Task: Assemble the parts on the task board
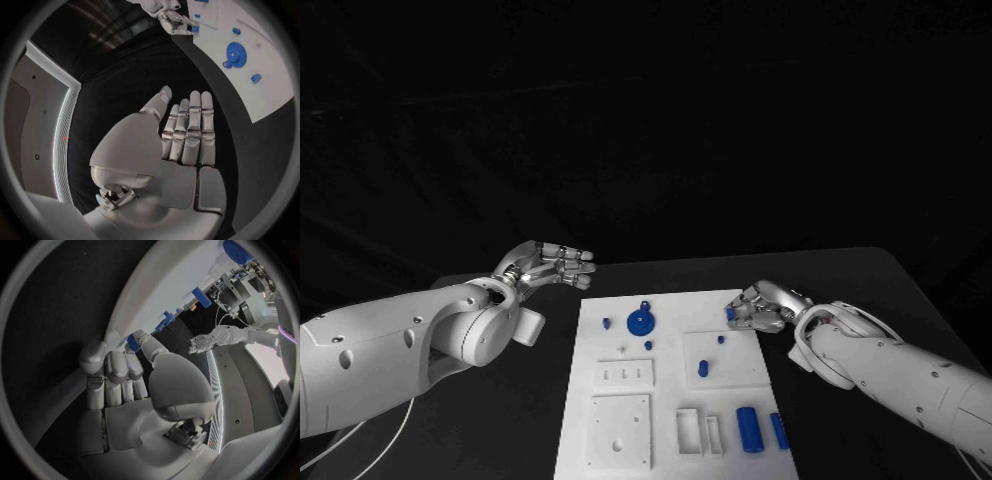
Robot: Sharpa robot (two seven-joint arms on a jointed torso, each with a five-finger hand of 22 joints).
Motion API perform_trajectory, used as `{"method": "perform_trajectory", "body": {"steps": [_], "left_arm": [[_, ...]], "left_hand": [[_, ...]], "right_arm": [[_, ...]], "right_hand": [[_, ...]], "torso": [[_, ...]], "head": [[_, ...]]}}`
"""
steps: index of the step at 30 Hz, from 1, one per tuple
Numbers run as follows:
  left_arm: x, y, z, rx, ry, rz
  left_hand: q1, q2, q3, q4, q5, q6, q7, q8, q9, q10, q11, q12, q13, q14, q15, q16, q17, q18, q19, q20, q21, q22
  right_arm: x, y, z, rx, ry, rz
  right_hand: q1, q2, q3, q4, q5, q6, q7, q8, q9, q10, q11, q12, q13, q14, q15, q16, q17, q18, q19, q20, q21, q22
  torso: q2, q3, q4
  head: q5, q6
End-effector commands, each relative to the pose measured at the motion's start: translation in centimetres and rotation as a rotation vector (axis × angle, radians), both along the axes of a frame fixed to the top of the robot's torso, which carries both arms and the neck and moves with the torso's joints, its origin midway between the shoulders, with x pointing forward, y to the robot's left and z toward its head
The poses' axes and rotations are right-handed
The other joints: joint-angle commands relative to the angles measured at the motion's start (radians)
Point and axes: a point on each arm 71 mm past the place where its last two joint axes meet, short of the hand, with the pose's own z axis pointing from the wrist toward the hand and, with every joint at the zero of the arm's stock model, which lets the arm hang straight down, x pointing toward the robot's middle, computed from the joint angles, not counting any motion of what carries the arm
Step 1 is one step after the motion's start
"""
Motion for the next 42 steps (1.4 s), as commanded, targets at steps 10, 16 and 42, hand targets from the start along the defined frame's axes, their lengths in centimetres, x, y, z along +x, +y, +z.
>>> {"method": "perform_trajectory", "body": {"steps": [10, 16, 42], "left_arm": [[-0.2, -1.3, -0.5, 0.078, 0.074, -0.092], [0.0, -2.3, -0.6, 0.139, 0.120, -0.118], [1.6, -7.1, -1.1, 0.327, 0.299, -0.206]], "left_hand": [[-0.062, 0.007, -0.001, 0.071, 0.006, 0.048, -0.021, -0.002, -0.002, 0.077, -0.029, -0.002, 0.001, 0.092, -0.036, 0.064, 0.036, -0.009, 0.078, -0.036, 0.039, 0.014], [-0.074, -0.006, 0.005, 0.120, 0.006, 0.057, -0.032, -0.002, -0.003, 0.179, -0.063, -0.003, 0.002, 0.125, -0.071, 0.188, 0.105, -0.030, 0.118, -0.077, 0.105, 0.052], [-0.332, -0.049, -0.045, 0.294, 0.097, 0.106, -0.114, 0.021, 0.689, 0.279, -0.152, 0.342, 0.367, -0.017, -0.154, 0.911, 0.475, -0.051, 0.018, -0.162, 0.493, 0.367]], "right_arm": [[0.4, 1.0, 2.0, 0.033, -0.032, -0.019], [0.6, 2.2, 3.3, 0.032, -0.044, 0.000], [-0.5, 12.7, 6.7, -0.021, -0.054, 0.095]], "right_hand": [[-0.023, -0.013, 0.080, 0.029, 0.013, -0.006, 0.007, 0.007, 0.002, -0.006, -0.006, -0.003, 0.002, 0.002, -0.003, 0.004, 0.003, 0.000, 0.034, -0.001, 0.005, 0.103], [-0.026, -0.017, 0.081, 0.033, 0.007, -0.004, 0.006, 0.008, 0.002, -0.006, -0.006, -0.003, 0.002, 0.002, -0.002, 0.002, 0.002, 0.001, 0.034, -0.001, 0.003, 0.103], [-0.017, -0.024, 0.094, 0.044, -0.018, -0.008, 0.007, 0.007, 0.002, -0.007, -0.007, -0.004, 0.003, 0.002, -0.002, -0.002, -0.001, 0.007, 0.035, 0.000, -0.004, 0.101]], "torso": [[-0.004, 0.0001, -0.0026], [-0.011, -0.0012, -0.0078], [-0.046, -0.0089, -0.0224]], "head": [[-0.011, 0.009], [-0.004, 0.008], [0.006, -0.004]]}}
